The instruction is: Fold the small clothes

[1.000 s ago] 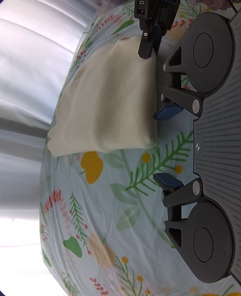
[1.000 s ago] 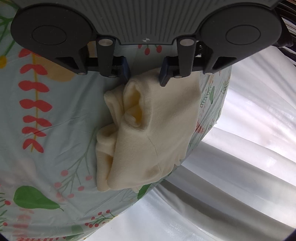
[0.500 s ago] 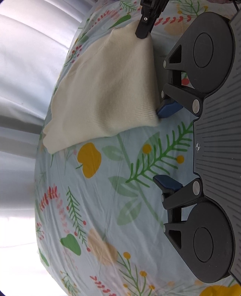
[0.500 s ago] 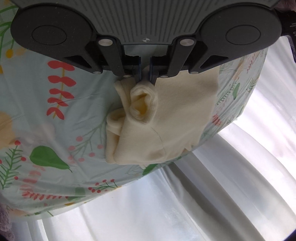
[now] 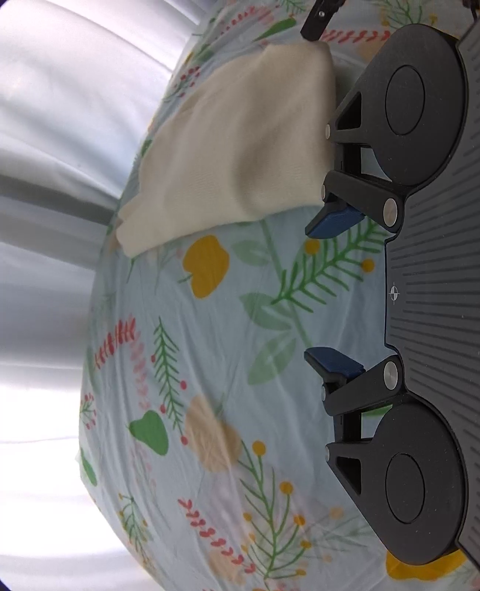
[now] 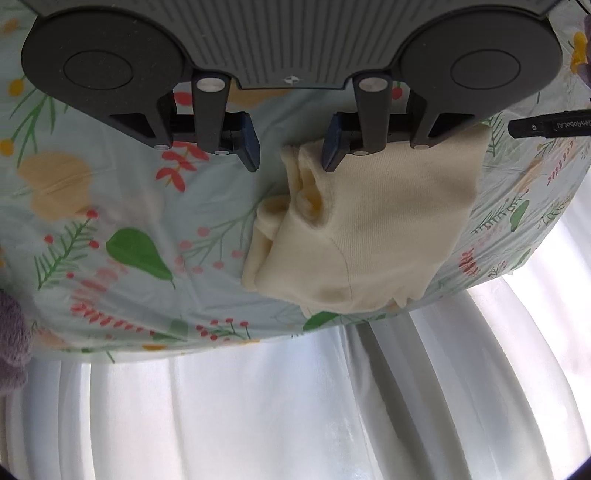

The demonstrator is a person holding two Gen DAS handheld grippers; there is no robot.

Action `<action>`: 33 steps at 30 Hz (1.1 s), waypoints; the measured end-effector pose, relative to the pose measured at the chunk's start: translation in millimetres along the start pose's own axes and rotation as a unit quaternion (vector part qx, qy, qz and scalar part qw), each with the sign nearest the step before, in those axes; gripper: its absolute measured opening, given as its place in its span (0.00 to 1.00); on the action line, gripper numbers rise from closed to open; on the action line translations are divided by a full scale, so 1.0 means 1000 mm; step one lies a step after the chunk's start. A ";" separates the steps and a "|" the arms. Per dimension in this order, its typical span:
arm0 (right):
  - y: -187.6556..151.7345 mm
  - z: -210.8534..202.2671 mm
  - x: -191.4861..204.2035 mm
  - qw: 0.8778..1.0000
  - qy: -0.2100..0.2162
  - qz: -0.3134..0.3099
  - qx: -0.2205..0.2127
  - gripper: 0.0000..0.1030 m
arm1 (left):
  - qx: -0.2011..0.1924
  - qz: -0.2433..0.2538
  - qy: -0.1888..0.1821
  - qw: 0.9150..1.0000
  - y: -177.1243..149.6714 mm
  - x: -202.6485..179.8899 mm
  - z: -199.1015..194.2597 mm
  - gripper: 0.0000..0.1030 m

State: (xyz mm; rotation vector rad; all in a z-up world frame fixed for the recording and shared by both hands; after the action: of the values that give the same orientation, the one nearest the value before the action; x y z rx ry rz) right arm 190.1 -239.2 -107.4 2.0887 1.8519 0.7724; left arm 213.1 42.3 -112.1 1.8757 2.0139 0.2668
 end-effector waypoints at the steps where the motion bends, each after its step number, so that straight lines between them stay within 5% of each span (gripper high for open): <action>1: 0.004 -0.002 0.005 1.000 -0.007 -0.015 -0.014 0.36 | -0.003 0.004 -0.007 1.000 0.003 -0.006 0.000 0.69; 4: 0.012 0.006 0.026 0.997 -0.013 -0.067 -0.026 0.36 | -0.009 0.030 -0.023 0.999 0.011 -0.027 0.008 0.73; 7: 0.012 0.026 0.036 0.991 -0.062 -0.118 -0.012 0.36 | 0.018 0.053 0.010 0.998 0.010 -0.039 0.034 0.75; 8: 0.011 0.036 0.033 0.987 -0.099 -0.124 0.010 0.37 | 0.016 0.053 0.012 0.998 0.008 -0.038 0.038 0.77; 11: 0.010 0.035 0.019 0.992 -0.086 -0.089 0.027 0.42 | 0.015 0.053 0.008 0.998 0.001 -0.032 0.031 0.78; 16: -0.009 0.021 0.013 0.991 -0.068 -0.081 0.079 0.76 | 0.041 0.045 0.005 0.998 -0.016 -0.027 0.019 0.80; 19: -0.027 0.018 0.021 0.987 -0.040 -0.076 0.133 0.87 | 0.058 0.044 0.003 0.997 -0.028 -0.030 0.014 0.84; 22: -0.036 0.017 0.026 0.982 -0.056 -0.055 0.172 0.94 | 0.069 0.047 -0.006 0.996 -0.037 -0.035 0.007 0.86; 25: -0.041 0.018 0.030 0.974 -0.083 -0.049 0.207 0.96 | 0.073 0.054 0.007 0.996 -0.041 -0.039 0.003 0.87; 33: -0.026 0.006 0.047 0.972 -0.097 -0.077 0.201 0.96 | 0.066 0.060 0.022 0.996 -0.029 -0.044 -0.010 0.89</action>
State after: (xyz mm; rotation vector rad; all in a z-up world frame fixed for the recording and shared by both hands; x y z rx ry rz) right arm 173.8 -188.0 -115.1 2.1143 2.1626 0.1527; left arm 183.9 -3.3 -107.9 2.0944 1.9944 0.2138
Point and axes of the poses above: each gripper's, at about its wrist camera, not at the fingertips, and z roughly the way its jaws point, x to its left, y to its top, the point moved 7 cm from there along z, roughly the way its jaws point, and after that the axes turned 15 degrees about x, right-handed, at the moved point
